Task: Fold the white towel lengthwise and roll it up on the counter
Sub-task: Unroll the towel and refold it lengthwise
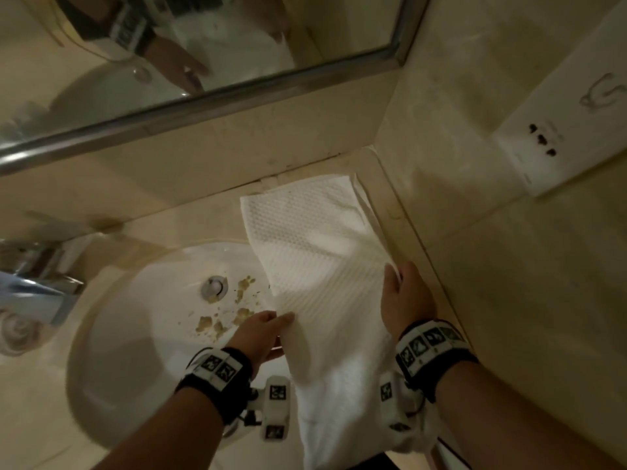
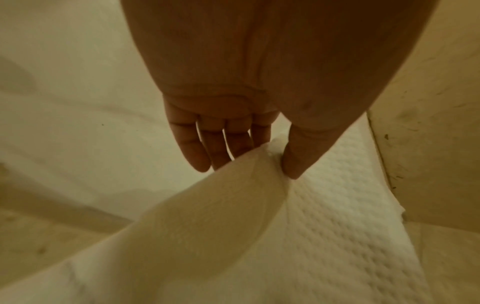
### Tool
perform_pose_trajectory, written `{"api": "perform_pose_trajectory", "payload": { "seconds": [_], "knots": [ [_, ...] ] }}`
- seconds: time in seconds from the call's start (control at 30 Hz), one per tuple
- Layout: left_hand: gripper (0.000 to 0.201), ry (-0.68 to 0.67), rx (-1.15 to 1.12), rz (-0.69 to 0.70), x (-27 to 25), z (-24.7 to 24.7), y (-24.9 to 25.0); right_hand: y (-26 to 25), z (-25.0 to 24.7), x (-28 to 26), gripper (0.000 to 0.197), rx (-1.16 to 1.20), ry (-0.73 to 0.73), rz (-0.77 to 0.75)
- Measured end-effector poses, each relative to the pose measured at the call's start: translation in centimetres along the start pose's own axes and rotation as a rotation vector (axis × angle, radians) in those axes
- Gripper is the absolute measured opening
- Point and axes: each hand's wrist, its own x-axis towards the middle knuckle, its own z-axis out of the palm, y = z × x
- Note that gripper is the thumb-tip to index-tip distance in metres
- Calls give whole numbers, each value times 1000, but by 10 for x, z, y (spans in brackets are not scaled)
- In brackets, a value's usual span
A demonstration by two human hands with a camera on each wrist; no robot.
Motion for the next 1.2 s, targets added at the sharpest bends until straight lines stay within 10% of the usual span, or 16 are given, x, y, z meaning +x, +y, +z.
{"api": "perform_pose_trajectory", "payload": {
  "seconds": [0.17, 0.73, 1.2],
  "knots": [
    [21, -10, 35, -2, 9, 10, 4, 14, -1, 17, 31, -136, -150, 182],
    [26, 117, -78, 182, 47, 15, 50, -92, -13, 130, 28, -109, -56, -94],
    [19, 188, -10, 183, 52, 14, 54, -91, 7, 159, 38, -94, -133, 40]
  ]
}}
